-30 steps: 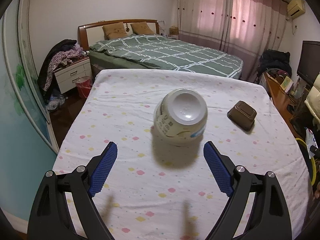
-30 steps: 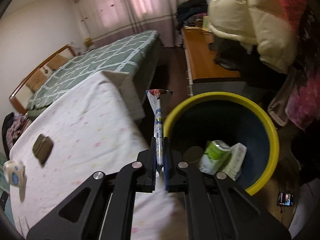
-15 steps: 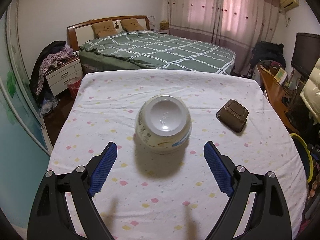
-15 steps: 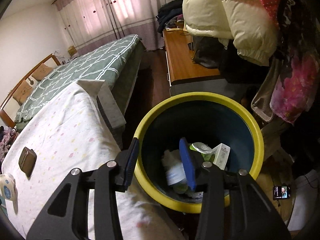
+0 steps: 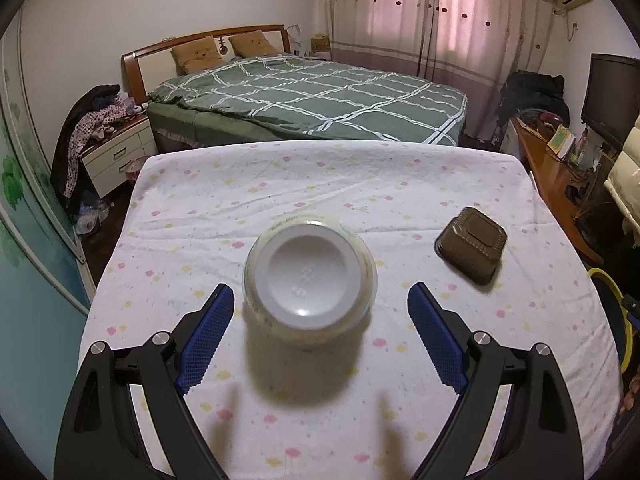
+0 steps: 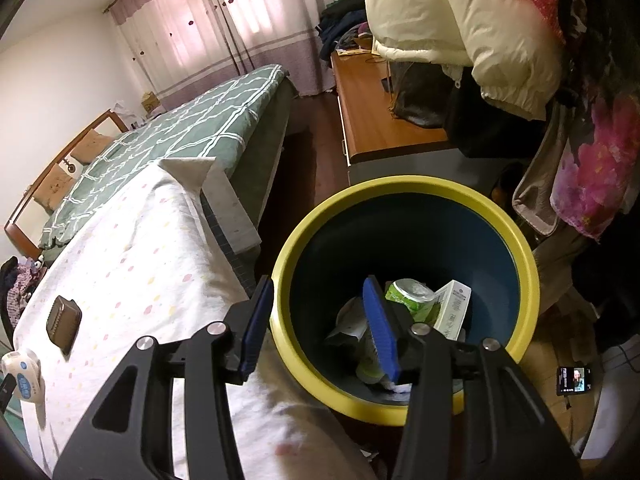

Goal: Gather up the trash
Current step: 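Close the left tool around the upside-down white bowl, then carry the white bowl over the yellow bin and open the left tool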

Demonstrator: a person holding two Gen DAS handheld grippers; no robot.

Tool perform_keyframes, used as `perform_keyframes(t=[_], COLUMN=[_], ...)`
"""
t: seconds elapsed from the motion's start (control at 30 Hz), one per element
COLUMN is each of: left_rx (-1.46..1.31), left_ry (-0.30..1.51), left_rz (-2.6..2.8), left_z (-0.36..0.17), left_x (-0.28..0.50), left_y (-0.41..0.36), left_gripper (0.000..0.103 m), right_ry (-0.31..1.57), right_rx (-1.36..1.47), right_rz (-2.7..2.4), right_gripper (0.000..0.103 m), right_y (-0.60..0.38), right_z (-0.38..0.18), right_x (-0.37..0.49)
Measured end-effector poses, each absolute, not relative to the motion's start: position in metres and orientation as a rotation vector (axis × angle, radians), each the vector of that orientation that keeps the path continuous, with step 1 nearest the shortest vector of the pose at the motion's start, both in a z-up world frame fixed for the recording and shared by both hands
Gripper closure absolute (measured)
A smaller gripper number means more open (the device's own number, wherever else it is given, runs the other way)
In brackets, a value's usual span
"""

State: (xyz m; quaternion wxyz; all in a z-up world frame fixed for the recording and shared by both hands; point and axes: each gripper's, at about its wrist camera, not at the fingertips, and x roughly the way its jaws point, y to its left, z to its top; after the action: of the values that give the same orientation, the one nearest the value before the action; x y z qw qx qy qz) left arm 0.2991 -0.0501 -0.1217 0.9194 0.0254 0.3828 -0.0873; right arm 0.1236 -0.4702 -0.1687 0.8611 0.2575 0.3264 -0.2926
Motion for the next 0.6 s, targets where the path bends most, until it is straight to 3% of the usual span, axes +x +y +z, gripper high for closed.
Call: perform_keyframes(t=[0.4,0.47,0.6], left_rx=[0.03,0.036,0.032], left_ry=[0.821,0.818,0.82], left_rz=[-0.181,-0.181,-0.187], left_z=[-0.138,-0.139,-0.138], left_x=[0.329,0.33,0.331], left_y=[-0.047,-0.047,-0.046], left_gripper=[0.016,0.022,0.023], right_ry=[0.692,0.692,0.694], right_rx=[0.547,0.548,0.546], right_rz=[-0.598,-0.596,-0.591], right_gripper=[0.058,0.058,0.058], right_y=[-0.47,-0.47,-0.469], right_z=[-0.17,-0.171,-0.171], right_x=[0.126,0.127,0.128])
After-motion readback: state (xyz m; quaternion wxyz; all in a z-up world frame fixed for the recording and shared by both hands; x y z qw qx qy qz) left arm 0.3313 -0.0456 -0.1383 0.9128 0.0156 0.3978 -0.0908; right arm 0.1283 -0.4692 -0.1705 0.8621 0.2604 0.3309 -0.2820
